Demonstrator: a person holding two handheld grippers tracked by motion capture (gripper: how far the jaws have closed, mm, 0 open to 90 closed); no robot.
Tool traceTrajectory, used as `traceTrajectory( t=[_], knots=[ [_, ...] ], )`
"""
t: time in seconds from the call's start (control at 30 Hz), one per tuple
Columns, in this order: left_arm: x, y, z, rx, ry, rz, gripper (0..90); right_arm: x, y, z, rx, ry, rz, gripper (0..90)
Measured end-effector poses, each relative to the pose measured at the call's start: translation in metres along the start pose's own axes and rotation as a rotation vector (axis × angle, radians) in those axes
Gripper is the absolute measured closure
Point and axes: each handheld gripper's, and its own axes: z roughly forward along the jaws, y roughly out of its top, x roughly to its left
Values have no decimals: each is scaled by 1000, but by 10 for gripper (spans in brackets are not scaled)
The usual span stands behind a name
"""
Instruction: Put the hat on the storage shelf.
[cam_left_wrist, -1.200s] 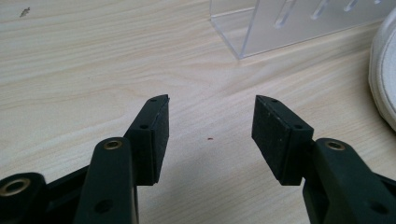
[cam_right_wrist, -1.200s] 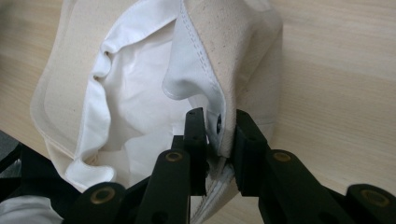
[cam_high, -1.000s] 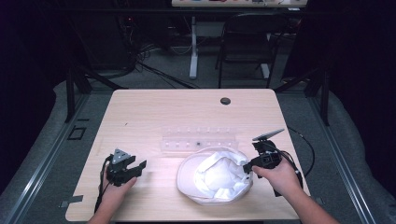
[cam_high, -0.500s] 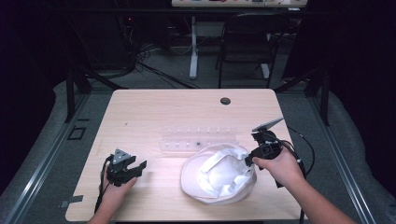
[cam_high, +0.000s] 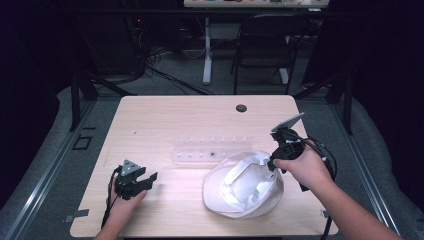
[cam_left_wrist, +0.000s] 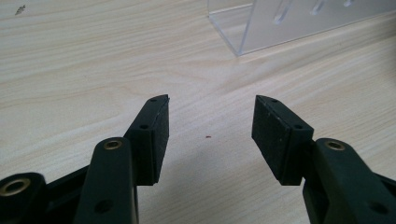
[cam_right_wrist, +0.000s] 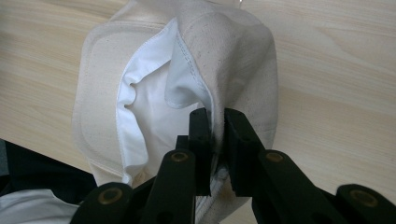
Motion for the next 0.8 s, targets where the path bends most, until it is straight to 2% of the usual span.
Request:
traceTrajectory(
  t=[0.2, 0.37, 0.53, 0.6, 0.63, 0.67, 0.8],
  knots=[
    [0, 0, 0, -1, 0, -9, 467, 6, 4, -9, 15, -27, -12, 818],
    [0, 0, 0, -5, 1, -8, 467, 10, 6, -16, 10, -47, 2, 818],
    [0, 0, 0, 0, 0, -3, 467, 11, 11, -25, 5, -39, 22, 818],
    [0, 0, 0, 1, 0, 0, 467, 10, 13, -31, 31, -43, 11, 819],
    [0, 0, 0, 0, 0, -1, 467, 10, 14, -31, 10, -42, 23, 819],
    [0, 0, -1, 11, -6, 0, 467, 10, 15, -33, 15, -32, 32, 819],
    [0, 0, 0, 3, -3, -2, 467, 9, 18, -41, 17, -17, 42, 821]
  ],
)
